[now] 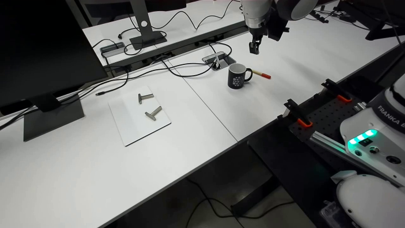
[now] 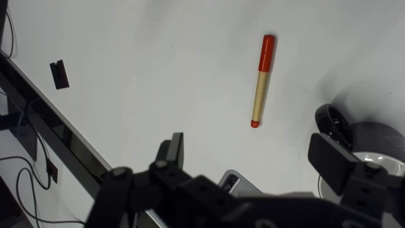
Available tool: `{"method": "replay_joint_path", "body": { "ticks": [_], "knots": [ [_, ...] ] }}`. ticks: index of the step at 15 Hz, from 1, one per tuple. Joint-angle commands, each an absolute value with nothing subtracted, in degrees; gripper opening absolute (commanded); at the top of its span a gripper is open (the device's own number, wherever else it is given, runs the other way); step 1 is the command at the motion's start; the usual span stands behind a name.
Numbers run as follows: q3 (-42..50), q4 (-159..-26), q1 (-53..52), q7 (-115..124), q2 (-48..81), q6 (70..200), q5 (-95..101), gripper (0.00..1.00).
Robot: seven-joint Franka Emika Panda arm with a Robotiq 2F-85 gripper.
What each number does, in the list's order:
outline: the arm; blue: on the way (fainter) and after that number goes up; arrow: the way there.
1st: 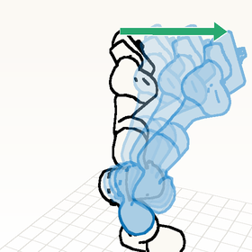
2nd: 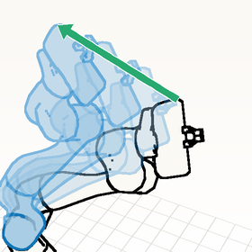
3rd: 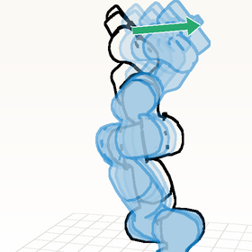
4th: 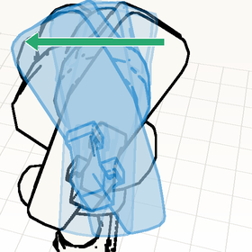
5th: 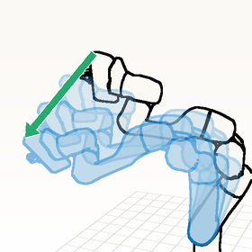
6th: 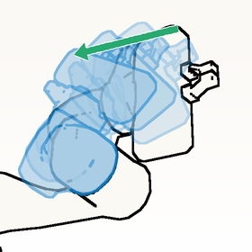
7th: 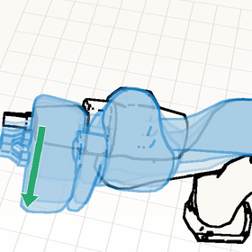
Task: Put the small bat inside the black mug
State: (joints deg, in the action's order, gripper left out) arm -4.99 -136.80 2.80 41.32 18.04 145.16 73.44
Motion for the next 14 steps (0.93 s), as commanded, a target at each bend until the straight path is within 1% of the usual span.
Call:
{"method": "replay_joint_path", "body": {
  "ticks": [1,4,5,10,11,14],
  "knots": [
    [-2.88,-136.37,0.87,40.77,18.78,139.94,66.63,1.00],
    [-2.33,-135.81,1.08,38.36,19.71,137.82,60.40,1.00],
    [-2.29,-135.74,1.37,36.78,20.18,139.19,58.74,1.00],
    [-1.16,-135.61,2.15,31.27,23.50,155.27,55.62,1.00],
    [-3.17,-135.54,4.68,30.97,24.34,156.76,55.66,1.00],
    [-2.96,-135.50,5.39,31.18,25.64,157.64,54.15,1.00]
  ]
}}
